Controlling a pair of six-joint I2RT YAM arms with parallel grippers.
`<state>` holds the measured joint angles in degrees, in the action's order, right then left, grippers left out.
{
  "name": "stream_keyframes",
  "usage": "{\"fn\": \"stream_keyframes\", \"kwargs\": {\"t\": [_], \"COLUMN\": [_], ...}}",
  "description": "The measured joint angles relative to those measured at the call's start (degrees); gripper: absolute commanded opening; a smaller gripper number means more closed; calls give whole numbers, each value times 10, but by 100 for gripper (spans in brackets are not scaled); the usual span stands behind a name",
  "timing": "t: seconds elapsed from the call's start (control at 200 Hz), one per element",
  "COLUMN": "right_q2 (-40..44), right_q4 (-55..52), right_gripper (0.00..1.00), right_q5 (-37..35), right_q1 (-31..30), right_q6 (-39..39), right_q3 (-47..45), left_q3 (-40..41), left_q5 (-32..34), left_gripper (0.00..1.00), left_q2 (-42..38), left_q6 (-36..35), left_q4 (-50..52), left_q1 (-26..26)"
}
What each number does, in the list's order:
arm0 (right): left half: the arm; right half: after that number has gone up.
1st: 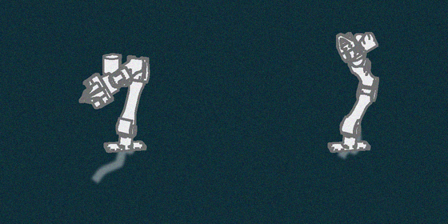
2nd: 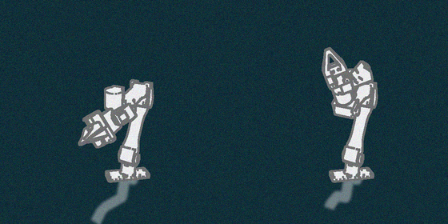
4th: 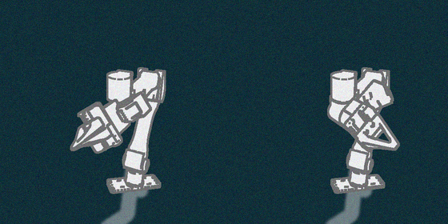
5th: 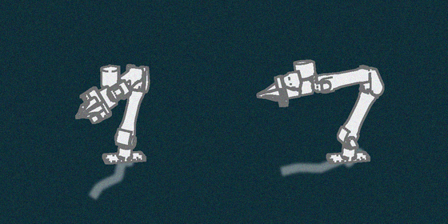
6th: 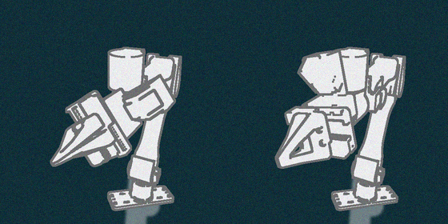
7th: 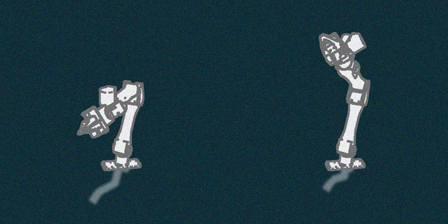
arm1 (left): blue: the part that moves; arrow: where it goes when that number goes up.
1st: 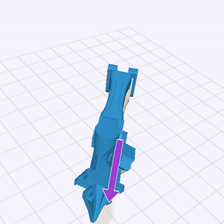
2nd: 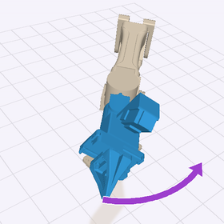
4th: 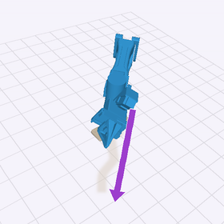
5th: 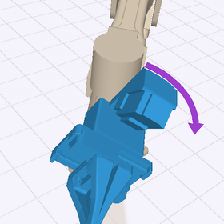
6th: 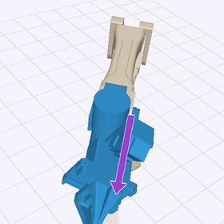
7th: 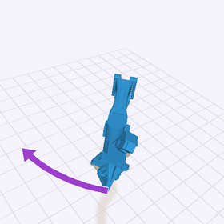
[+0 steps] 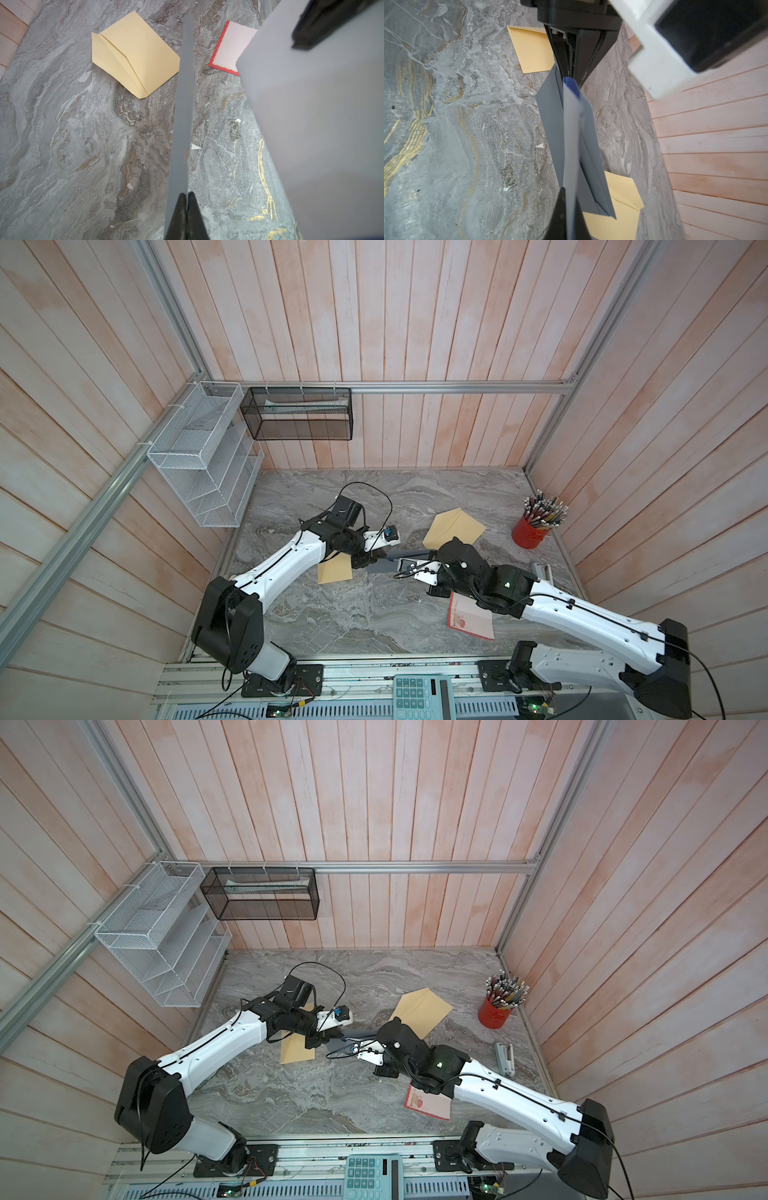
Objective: Fold the letter paper in half and place it into the envelope
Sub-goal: Place the letter paper in the envelope.
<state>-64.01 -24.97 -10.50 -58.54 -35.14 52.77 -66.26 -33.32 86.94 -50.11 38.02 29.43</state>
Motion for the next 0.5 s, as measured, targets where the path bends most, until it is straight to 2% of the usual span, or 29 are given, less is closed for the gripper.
{"fn": "stream_keyframes", "kwargs": {"t": [0.315, 0.5], "right_q2": [-19, -19], "right_q4": [18, 28], "right_gripper": [0, 0], "right_q5": [-34, -37], "right_q1": [-33, -54], "right_q6": [-73, -78], "right_q3": [2, 8], "left_q3": [-3, -55], "left_q5": [-7, 16], "left_gripper": [0, 0], "left_q2": [0, 27], "left_q6": [-14, -14], "left_q4": [23, 68], "left_q1": [13, 48]}}
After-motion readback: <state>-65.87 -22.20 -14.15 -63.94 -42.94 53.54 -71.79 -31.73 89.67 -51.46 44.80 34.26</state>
